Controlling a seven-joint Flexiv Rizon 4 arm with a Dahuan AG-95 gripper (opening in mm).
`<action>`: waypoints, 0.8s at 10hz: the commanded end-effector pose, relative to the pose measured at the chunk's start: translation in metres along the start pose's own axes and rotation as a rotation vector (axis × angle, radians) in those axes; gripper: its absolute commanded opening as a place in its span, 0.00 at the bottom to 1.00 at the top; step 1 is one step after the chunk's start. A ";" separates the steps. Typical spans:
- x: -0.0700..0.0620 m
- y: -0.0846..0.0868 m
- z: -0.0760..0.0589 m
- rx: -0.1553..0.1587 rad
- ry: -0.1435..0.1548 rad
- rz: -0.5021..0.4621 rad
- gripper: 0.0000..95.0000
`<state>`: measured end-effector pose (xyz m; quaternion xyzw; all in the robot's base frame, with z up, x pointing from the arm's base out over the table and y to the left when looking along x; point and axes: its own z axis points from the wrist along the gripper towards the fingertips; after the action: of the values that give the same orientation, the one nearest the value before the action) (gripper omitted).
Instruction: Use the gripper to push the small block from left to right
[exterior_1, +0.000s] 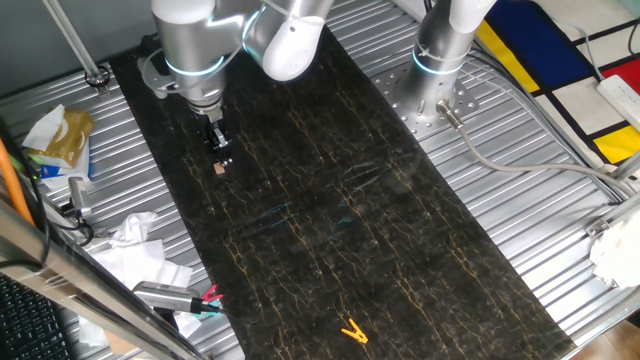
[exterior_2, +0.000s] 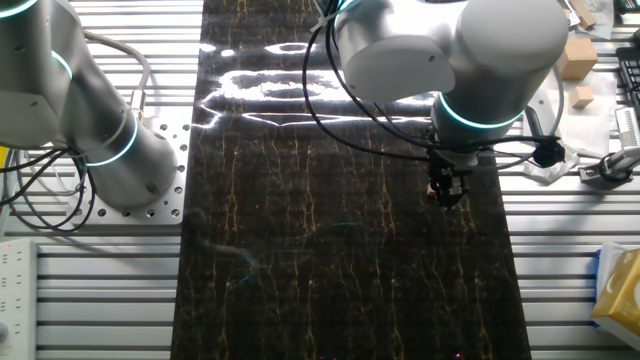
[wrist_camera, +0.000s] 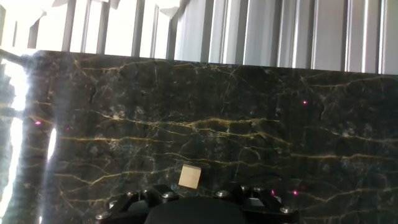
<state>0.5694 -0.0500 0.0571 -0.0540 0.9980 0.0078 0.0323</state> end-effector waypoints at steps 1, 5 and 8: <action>0.000 0.000 0.001 -0.006 0.003 -0.007 0.80; 0.000 0.000 0.001 0.017 0.010 0.023 0.60; 0.000 0.000 0.001 0.017 0.010 0.036 0.60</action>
<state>0.5687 -0.0503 0.0570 -0.0364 0.9990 0.0000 0.0278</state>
